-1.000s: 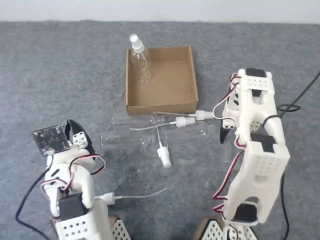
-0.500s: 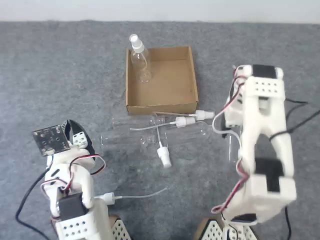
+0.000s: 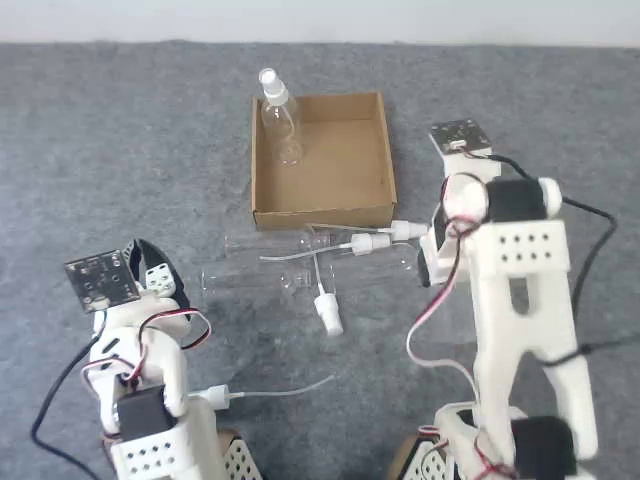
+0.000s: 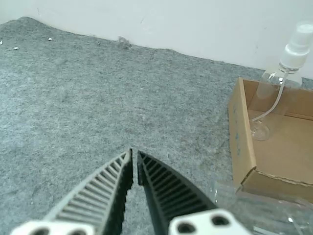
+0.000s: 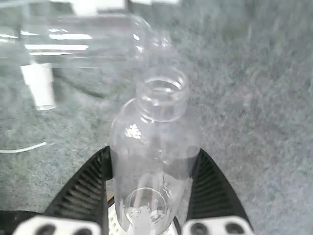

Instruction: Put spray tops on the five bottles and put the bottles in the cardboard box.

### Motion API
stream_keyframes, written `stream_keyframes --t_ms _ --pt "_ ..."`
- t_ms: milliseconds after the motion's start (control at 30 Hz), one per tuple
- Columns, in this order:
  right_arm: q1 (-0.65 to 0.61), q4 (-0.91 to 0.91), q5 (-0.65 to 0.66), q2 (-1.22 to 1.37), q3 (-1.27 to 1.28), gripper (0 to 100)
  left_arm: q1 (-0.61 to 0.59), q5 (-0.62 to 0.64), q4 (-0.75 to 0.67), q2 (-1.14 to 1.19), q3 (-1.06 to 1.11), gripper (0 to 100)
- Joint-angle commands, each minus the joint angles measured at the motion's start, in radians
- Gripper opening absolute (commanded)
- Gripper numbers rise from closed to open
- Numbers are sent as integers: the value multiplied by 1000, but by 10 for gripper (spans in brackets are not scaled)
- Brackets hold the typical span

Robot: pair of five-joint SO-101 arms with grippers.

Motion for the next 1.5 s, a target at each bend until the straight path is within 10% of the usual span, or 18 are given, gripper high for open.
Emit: stream_keyframes --t_ms 0,633,1167,1467 --pt "-44 19 8 -110 -5 7 0 -11 -28 -17 -18 16" --pt "-77 -124 6 -406 11 7 64 -149 80 -15 -162 16" --pt "36 -539 -92 -693 523 7 100 -288 173 -12 -321 16" --pt "77 -619 -167 -696 592 7 293 -290 381 -12 -424 16"
